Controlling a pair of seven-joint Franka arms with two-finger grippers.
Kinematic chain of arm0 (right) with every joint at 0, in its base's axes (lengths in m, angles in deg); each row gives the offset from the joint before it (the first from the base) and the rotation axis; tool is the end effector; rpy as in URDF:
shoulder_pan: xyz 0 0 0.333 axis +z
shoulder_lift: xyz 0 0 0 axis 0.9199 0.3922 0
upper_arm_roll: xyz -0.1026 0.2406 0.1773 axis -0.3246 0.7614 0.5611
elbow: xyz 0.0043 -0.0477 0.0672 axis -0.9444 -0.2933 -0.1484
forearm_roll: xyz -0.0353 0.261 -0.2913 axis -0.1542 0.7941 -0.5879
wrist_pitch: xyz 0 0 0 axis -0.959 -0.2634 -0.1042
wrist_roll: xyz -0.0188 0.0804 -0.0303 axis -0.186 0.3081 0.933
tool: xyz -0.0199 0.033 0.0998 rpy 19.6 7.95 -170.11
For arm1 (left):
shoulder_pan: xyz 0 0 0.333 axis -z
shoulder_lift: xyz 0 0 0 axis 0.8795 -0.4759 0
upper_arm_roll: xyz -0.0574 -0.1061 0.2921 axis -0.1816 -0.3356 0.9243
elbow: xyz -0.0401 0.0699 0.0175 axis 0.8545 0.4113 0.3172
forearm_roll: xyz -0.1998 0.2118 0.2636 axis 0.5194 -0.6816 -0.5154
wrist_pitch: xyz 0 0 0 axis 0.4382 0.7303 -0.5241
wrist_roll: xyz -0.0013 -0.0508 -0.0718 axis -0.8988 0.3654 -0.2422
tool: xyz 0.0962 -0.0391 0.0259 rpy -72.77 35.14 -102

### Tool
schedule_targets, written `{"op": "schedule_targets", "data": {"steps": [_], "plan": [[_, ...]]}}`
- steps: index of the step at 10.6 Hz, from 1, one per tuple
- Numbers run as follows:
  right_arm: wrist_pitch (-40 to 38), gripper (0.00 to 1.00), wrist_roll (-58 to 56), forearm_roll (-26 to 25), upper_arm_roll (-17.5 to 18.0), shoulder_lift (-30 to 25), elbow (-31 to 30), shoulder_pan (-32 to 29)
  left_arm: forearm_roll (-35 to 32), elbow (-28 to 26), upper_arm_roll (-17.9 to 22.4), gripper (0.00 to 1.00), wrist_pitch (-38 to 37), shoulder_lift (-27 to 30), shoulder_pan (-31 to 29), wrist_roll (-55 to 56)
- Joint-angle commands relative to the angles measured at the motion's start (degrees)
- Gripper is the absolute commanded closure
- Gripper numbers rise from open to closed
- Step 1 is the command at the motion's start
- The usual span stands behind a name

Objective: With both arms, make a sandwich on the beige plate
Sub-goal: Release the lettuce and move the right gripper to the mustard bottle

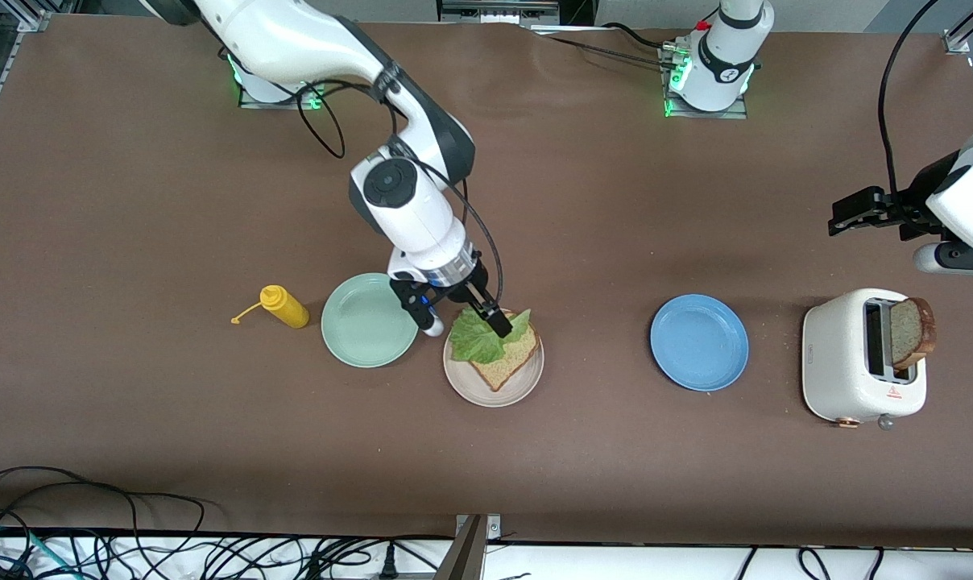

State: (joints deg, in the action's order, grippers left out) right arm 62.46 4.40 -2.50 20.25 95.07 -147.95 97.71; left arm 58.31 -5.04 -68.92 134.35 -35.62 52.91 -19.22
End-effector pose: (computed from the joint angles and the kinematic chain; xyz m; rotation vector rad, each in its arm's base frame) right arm 0.6001 0.4732 0.3666 -2.4877 1.2041 -0.0784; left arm 0.6049 -0.0232 0.6013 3.1100 -0.0560 -0.2016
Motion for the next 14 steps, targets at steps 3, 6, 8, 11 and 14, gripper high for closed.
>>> {"op": "schedule_targets", "data": {"steps": [3,6,8,11,14], "plan": [[-19.38,0.00,-20.61,-0.32,-0.25,-9.83,-1.14,-5.73,1.12,-1.77,-0.15,0.00,-0.34,1.58,-0.56,-1.52],[-31.24,0.00,-42.76,-0.41,-5.58,-14.06,-1.32,-8.04,1.03,-2.39,-0.15,0.01,-0.34,1.58,-0.56,-1.52],[-36.36,0.00,-56.31,-0.41,-10.51,-16.17,-1.93,-8.04,1.03,-2.39,-0.06,0.01,-0.16,1.58,-0.56,-1.52],[-38.22,0.00,-75.03,0.03,-17.80,-18.54,-5.35,-8.04,0.95,-2.39,-0.15,0.01,-0.08,1.50,-0.56,-1.52],[-37.61,0.00,-92.01,3.43,-24.48,-18.90,-9.65,-8.12,0.95,-2.39,-0.15,0.01,-0.16,1.49,-0.56,-1.52]]}}
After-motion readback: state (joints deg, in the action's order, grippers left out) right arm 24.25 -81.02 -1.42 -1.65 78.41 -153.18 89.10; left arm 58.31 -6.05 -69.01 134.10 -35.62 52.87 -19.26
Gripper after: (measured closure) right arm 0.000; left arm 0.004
